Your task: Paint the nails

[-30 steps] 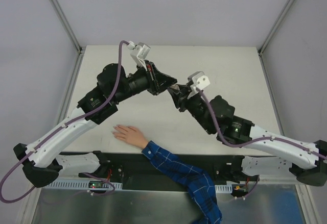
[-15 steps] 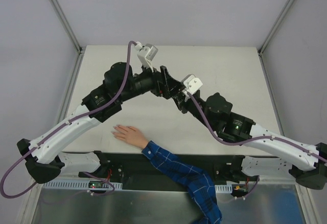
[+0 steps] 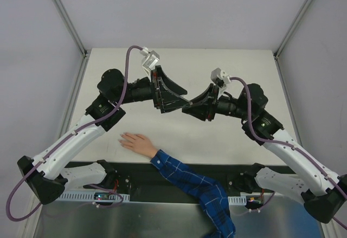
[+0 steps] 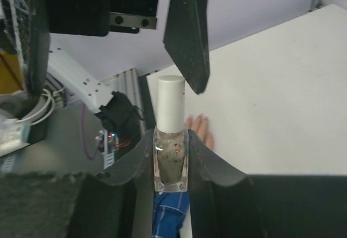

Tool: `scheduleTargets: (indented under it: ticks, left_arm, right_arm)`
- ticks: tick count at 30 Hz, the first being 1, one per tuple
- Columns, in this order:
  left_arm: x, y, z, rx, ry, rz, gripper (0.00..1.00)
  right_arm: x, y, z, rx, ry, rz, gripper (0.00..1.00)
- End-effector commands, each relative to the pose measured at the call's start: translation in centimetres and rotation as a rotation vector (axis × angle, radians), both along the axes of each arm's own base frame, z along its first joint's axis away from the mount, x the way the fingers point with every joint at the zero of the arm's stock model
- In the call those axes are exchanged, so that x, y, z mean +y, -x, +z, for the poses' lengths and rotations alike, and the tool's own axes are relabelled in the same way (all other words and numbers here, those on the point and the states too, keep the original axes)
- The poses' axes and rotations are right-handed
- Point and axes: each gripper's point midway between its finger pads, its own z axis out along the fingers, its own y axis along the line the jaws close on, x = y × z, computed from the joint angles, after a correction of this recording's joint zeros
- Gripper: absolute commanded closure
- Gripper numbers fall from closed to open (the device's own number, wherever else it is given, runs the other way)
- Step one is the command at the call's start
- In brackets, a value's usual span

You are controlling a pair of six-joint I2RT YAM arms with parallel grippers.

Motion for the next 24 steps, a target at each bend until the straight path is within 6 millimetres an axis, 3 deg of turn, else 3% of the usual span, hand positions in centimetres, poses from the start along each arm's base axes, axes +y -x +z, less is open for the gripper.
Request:
scheduleTargets:
  ticks: [1,5,9,12,16,18,20,23,24]
  left_arm:
    - [-0.4,1.9,2.1,-0.048,0.073,-0.145,0.28]
    - [-0.6,1.6,1.9,-0.036,0.068,-0.145,0.31]
    - [-0.8,1.5,1.5,-0.024,0.059,-0.158,0.42]
    - [-1.0,1.1,1.4,-0.009,0.049,-0.147,0.59]
    - [-1.3,-0.5,0.7,0.020,-0.004,-0.069,0.97]
    - [-1.3,-2.1,0.2,0.057,-0.038,0.034,1.00]
    - [-1.3,-4.1,-1.2,0.109,-0.126,0.220,1.00]
    - [-0.6,-6.8,-2.7,0.130,-0.264,0.454,1.00]
    - [0.1,-7.8,-3.8,0.188,-0.299,0.539,1.00]
  right_arm:
    - [0.3,3.5,3.3,-0.004,-0.123,0.212,1.00]
    - [0.0,3.3,3.9,-0.005,-0.149,0.205,1.00]
    - [-0.3,2.5,4.2,-0.010,-0.161,0.163,1.00]
    - [-0.4,2.1,4.5,-0.015,-0.168,0.144,1.00]
    - [-0.4,1.0,4.2,-0.012,-0.164,0.078,1.00]
    - [-0.5,0.5,4.0,-0.026,-0.151,0.032,1.00]
    - [-0.9,-1.4,3.3,-0.097,-0.071,-0.121,1.00]
    - [-1.9,-4.2,2.0,-0.213,0.144,-0.526,1.00]
    - [-3.1,-4.5,2.0,-0.319,0.249,-0.704,1.00]
